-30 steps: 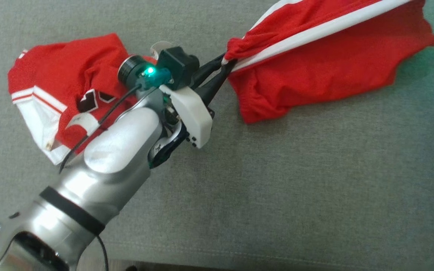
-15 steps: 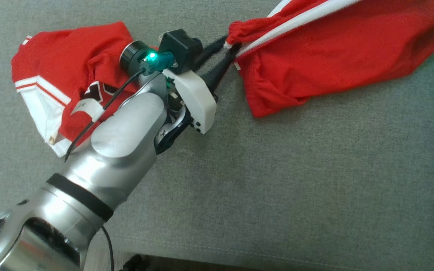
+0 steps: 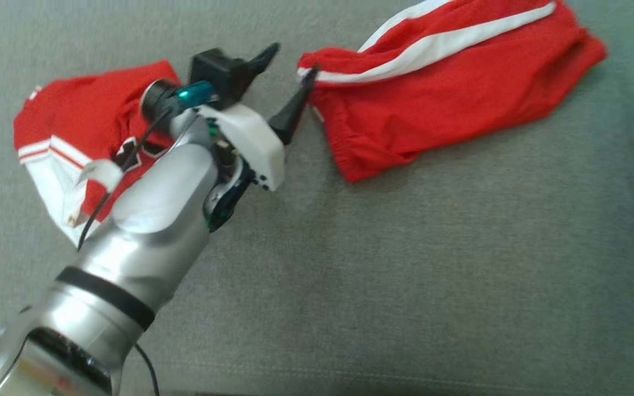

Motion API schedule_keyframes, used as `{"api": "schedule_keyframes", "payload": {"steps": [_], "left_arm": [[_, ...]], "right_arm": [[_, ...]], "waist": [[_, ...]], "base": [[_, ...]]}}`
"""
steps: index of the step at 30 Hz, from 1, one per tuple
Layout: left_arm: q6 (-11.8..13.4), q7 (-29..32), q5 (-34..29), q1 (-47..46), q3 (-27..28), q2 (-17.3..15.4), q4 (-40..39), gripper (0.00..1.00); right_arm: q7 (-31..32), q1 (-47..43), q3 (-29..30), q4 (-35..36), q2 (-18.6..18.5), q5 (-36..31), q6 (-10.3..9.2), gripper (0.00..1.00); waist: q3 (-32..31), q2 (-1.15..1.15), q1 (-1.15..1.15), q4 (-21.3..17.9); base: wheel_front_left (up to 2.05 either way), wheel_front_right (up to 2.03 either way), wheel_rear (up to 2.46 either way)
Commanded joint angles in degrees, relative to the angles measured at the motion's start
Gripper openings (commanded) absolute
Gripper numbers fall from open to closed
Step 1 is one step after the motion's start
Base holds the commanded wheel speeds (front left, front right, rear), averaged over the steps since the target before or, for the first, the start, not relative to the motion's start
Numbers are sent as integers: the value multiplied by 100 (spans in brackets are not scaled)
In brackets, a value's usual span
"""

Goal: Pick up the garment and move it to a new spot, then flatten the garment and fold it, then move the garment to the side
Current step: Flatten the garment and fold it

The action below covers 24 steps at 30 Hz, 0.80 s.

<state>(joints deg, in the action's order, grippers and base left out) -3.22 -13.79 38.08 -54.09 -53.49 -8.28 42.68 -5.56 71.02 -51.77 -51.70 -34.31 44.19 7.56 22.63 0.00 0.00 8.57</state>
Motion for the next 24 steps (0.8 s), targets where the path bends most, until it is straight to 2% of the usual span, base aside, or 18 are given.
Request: {"api": "schedule_keyframes", "payload": {"steps": [1, 5, 13, 19, 24], "left_arm": [[56, -83, 53, -47, 265, -197, -127, 100], [230, -115, 147, 251, 712, -310, -391, 100], [630, -119, -270, 1507, 2057, -466, -1832, 100], [662, -120, -752, 2549, 2664, -346, -2520, 100], [546, -120, -1163, 3404, 3090, -143, -2768, 100]], "right_arm": [[-172, -227, 84, 57, 14, 79, -8, 100], [-649, -601, 310, 95, 150, 275, -8, 100], [-934, -1645, 1013, 526, 432, 407, -8, 100], [-941, -2778, 2209, 1205, 732, -207, -8, 100], [-942, -4049, 3185, 1781, 1349, -773, -8, 100]], "waist": [[-243, 0, 0, -173], [-603, 0, 0, -351], [-1239, 0, 0, -644], [-1572, 0, 0, -799], [-1803, 0, 0, -929]], "base": [[0, 0, 0], [0, 0, 0], [0, 0, 0], [0, 0, 0], [0, 0, 0]]}}
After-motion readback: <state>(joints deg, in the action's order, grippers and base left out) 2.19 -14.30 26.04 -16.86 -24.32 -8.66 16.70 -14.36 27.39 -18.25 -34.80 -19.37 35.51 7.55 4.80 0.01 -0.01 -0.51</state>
